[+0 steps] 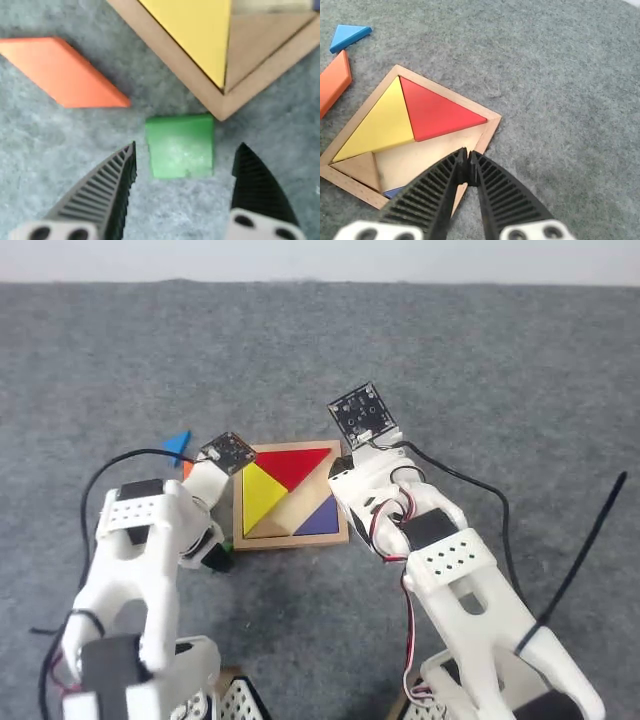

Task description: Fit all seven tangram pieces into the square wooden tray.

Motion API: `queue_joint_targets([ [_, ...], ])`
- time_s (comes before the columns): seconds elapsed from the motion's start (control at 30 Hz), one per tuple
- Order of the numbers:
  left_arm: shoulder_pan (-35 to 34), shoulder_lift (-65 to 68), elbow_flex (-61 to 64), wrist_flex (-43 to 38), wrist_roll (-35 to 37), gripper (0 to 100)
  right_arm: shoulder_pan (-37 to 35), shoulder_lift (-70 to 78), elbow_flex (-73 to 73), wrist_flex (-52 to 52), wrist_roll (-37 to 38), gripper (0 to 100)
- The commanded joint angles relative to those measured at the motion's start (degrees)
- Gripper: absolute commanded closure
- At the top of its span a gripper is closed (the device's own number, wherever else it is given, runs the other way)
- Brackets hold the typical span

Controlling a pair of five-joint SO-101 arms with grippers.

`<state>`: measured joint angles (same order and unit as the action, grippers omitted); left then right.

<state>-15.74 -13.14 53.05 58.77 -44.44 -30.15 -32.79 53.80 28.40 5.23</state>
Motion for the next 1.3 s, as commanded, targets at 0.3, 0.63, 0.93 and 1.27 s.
queue_joint_targets([
  [0.3,-0.26,14.42,-13.93,7.38,-0.26,69,0.92,-3.3,-0.44,-1.27,0.53,99.0],
  [0.63,-0.26,14.86,-13.14,8.26,4.22,78,0.92,-3.3,-0.44,-1.27,0.53,99.0],
  [0.93,0.09,14.59,-12.53,7.3,7.03,88,0.92,-3.3,-0.44,-1.27,0.53,99.0],
  [1.27,0.18,14.59,-12.35,7.56,7.3,89,0.92,-3.3,-0.44,-1.27,0.53,99.0],
])
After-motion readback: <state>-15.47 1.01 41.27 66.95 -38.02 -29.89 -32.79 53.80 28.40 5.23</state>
